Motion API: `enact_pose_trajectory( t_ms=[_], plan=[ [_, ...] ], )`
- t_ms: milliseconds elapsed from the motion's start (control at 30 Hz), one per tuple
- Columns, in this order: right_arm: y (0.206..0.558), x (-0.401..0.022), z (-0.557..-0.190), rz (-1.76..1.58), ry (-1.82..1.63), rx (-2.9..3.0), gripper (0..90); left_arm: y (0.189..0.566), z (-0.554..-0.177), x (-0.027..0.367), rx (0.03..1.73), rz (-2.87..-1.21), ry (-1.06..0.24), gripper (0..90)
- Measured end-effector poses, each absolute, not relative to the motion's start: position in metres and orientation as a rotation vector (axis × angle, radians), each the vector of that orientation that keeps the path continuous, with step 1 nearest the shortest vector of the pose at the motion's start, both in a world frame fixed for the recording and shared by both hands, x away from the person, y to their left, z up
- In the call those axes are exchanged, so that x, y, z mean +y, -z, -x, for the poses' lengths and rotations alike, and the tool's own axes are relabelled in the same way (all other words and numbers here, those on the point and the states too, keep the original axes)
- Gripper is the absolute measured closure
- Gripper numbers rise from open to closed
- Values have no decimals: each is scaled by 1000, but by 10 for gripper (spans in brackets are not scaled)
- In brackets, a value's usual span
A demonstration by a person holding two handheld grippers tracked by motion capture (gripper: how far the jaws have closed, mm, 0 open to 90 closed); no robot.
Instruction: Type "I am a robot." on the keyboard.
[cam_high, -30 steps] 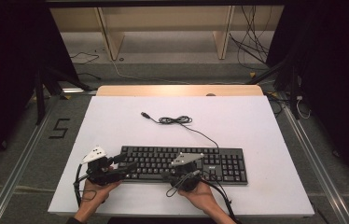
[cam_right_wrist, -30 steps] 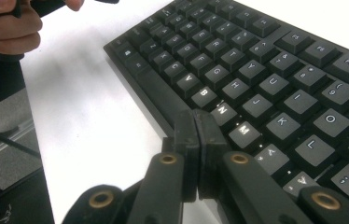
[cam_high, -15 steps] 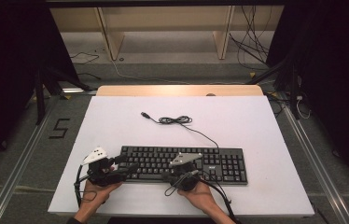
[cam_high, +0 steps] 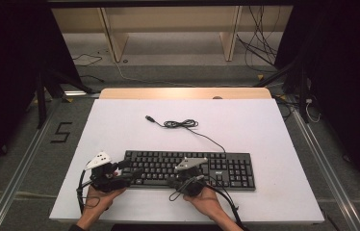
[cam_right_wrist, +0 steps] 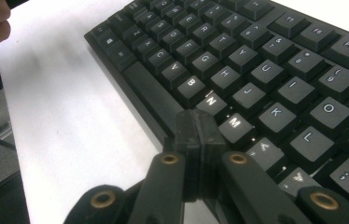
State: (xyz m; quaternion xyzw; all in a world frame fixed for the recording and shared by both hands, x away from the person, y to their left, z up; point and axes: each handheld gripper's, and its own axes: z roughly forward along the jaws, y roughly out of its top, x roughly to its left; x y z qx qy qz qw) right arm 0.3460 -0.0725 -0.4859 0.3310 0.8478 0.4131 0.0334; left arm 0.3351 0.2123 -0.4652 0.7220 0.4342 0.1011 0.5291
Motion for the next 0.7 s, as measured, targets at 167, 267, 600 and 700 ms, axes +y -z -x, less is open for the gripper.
enact_pose_trajectory(
  t_ms=[167,267,600,700],
  plan=[
    [486,-73,-347,-1012,-1271,2607,900,465,-335,213,1037,-1727,-243,306],
    [486,-73,-347,-1013,-1272,2607,900,465,-336,213,1036,-1728,-245,306],
    [480,-78,-347,-1032,-1351,2578,821,466,-338,212,1043,-1730,-249,307],
    [476,-81,-346,-1022,-1395,2561,776,467,-339,211,1045,-1731,-246,310]
  ],
)
